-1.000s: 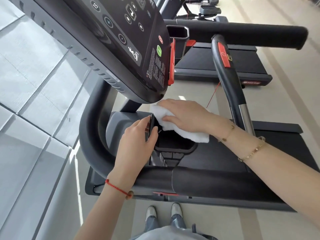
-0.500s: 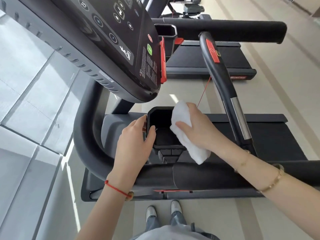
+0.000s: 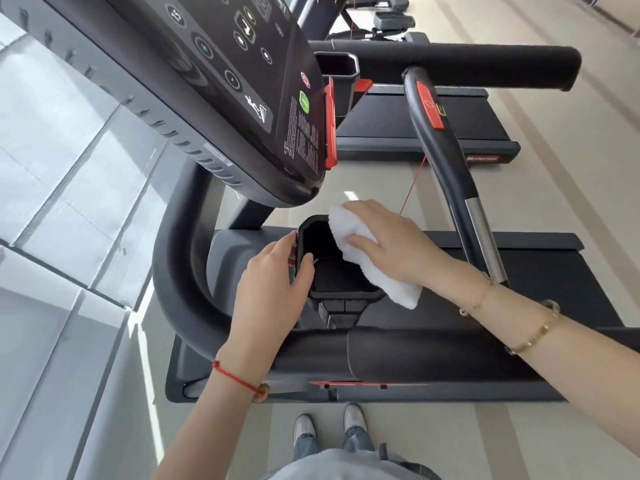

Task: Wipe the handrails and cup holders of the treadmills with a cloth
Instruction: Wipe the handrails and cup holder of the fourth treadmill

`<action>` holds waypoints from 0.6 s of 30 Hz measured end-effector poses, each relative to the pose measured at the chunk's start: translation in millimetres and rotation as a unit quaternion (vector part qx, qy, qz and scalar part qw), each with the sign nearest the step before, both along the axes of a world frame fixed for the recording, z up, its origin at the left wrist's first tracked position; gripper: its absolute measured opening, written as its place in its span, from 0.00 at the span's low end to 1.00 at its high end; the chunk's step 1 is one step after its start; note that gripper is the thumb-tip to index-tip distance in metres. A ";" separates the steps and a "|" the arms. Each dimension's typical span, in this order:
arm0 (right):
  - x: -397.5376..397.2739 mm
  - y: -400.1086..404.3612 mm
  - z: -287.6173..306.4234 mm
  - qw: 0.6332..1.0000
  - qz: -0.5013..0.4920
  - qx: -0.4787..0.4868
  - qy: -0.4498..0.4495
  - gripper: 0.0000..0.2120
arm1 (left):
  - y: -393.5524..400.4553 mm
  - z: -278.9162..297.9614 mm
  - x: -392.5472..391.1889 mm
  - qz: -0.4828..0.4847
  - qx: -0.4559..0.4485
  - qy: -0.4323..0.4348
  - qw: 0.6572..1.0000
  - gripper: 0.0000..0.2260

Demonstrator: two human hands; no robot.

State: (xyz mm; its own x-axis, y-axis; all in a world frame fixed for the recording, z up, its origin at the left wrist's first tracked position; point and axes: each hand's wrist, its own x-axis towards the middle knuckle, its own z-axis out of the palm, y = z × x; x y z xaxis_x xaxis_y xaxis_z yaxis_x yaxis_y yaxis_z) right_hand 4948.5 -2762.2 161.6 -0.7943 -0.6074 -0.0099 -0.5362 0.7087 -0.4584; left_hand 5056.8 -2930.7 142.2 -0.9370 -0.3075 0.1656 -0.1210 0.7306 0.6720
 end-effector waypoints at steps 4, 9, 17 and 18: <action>-24.7 -34.5 11.5 0.986 0.153 0.060 0.022 0.15 | 1.1 0.2 0.6 0.014 -0.005 -0.001 1.000 0.10; -32.0 -22.3 0.3 0.989 0.141 0.034 0.020 0.16 | 0.7 -2.1 2.6 0.029 -0.003 0.001 1.000 0.13; -6.7 27.4 -6.3 0.994 0.034 -0.081 -0.068 0.21 | -1.9 -3.3 4.9 0.030 -0.005 -0.011 0.999 0.19; -0.6 30.5 -2.0 0.992 0.029 -0.095 -0.072 0.21 | -2.0 -2.5 7.0 0.030 -0.002 -0.006 1.000 0.18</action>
